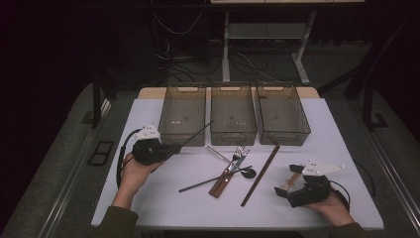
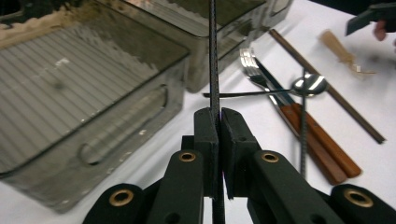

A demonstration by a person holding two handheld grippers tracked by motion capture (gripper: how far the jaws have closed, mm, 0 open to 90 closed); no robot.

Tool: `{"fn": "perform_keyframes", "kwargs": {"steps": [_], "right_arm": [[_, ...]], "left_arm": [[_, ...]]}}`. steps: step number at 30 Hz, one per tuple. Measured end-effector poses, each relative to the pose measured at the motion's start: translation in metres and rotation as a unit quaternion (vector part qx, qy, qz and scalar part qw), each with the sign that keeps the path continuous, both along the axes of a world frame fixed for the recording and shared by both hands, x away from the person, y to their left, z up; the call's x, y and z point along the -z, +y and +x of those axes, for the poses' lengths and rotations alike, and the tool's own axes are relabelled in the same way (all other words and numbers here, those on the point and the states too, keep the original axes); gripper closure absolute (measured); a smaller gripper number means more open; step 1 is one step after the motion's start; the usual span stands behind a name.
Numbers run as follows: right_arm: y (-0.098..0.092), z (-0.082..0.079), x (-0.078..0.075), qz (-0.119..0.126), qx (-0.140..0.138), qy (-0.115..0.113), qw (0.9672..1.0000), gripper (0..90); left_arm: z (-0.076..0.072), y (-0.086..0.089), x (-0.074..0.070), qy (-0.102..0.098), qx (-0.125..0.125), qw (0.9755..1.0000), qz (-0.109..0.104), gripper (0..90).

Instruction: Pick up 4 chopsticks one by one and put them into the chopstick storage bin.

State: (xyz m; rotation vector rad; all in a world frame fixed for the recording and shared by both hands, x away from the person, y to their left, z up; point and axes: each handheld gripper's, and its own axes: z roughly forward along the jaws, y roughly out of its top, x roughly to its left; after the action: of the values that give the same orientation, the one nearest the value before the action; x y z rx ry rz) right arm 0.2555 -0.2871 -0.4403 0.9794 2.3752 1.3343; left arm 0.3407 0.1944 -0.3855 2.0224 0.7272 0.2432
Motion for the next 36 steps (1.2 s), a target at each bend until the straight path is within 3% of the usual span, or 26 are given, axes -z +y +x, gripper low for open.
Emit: {"fn": "perform_keyframes", "kwargs": {"steps": [21, 36], "right_arm": [[-0.001, -0.001, 0.000, 0.001, 0.001, 0.000, 1.0000, 0.9], [-0.001, -0.001, 0.000, 0.004, 0.002, 0.000, 1.0000, 0.9]], "left_arm": [[0.042, 0.005, -0.017, 0.009, -0.044, 0.9990, -0.001, 84.9], [0.077, -0.002, -0.035, 0.026, -0.084, 0.9961, 0.012, 84.9]]}}
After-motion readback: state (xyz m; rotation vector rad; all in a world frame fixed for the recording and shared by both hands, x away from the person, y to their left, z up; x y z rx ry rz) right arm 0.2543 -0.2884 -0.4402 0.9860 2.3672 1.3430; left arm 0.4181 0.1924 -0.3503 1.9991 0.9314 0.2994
